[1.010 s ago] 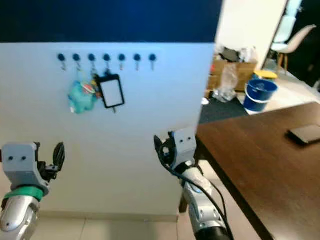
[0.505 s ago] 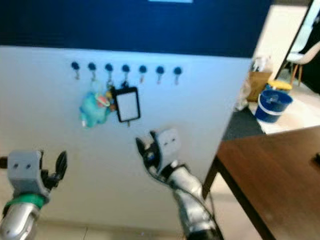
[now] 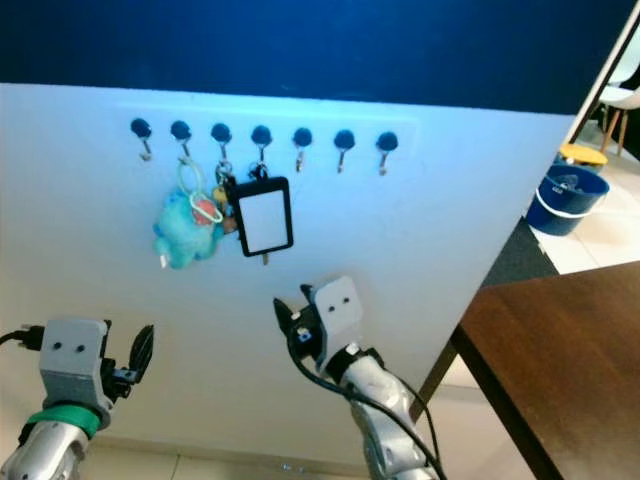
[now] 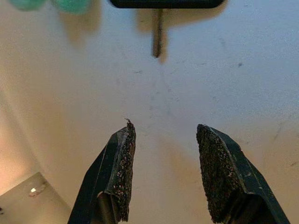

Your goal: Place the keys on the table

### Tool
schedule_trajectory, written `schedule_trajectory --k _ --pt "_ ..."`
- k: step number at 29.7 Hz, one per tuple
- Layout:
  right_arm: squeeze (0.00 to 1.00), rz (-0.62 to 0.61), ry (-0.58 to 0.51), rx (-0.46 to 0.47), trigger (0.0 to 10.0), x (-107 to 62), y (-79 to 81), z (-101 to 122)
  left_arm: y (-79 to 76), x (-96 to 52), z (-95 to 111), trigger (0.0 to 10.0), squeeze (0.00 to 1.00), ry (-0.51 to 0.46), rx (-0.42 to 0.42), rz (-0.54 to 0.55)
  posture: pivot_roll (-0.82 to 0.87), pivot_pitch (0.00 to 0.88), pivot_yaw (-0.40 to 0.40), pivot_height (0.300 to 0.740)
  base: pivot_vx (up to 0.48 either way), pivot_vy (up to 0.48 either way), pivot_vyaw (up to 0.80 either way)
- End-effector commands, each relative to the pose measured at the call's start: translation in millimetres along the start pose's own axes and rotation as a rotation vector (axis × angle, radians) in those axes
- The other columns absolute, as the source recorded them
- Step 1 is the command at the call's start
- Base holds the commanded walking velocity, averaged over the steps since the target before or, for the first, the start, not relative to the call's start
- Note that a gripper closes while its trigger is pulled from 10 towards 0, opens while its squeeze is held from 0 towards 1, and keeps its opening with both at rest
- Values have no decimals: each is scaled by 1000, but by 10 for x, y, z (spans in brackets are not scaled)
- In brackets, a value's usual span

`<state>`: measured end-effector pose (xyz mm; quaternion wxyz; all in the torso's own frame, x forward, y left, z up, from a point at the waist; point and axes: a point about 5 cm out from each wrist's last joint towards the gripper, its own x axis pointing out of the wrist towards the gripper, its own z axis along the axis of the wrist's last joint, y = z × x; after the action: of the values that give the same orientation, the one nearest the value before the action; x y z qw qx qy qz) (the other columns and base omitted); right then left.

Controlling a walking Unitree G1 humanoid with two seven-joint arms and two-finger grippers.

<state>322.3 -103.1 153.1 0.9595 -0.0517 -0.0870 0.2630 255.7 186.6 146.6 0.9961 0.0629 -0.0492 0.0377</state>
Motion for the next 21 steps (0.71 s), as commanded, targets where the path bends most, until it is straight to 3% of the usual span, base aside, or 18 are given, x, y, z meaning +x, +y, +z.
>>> schedule_trajectory --k 1,5,7,9,12,13,15,16,21 --pt "0 9 9 16 10000 -11 28 -20 29 -23 -30 10000 0 16 2 16 -172 67 87 740 0 0 0" --pt "0 17 -14 12 10000 -8 41 16 45 -18 -13 10000 0 -1 14 24 -172 67 87 740 0 0 0" --pt "0 37 -134 8 10000 34 75 221 42 -22 11 10000 0 -23 15 24 -172 69 89 740 0 0 0" --pt "0 37 -134 8 10000 34 75 221 42 -22 11 10000 0 -23 15 24 -172 69 89 740 0 0 0" --pt "0 83 -259 43 10000 67 135 449 50 -31 27 10000 0 -36 9 34 -175 70 87 740 0 0 0" --pt "310 108 -292 59 10000 78 167 518 56 -31 30 10000 0 -39 7 40 -174 69 84 740 0 0 0" --pt "310 126 -311 69 10000 86 191 558 60 -31 32 10000 0 -41 6 44 -174 69 84 740 0 0 0" --pt "1000 144 -318 78 10000 103 214 582 64 -31 37 10000 0 -44 5 47 -174 71 83 740 0 0 0" --pt "1000 179 -329 58 10000 205 265 637 65 -36 50 10000 0 -51 1 52 -174 71 82 740 0 0 0"
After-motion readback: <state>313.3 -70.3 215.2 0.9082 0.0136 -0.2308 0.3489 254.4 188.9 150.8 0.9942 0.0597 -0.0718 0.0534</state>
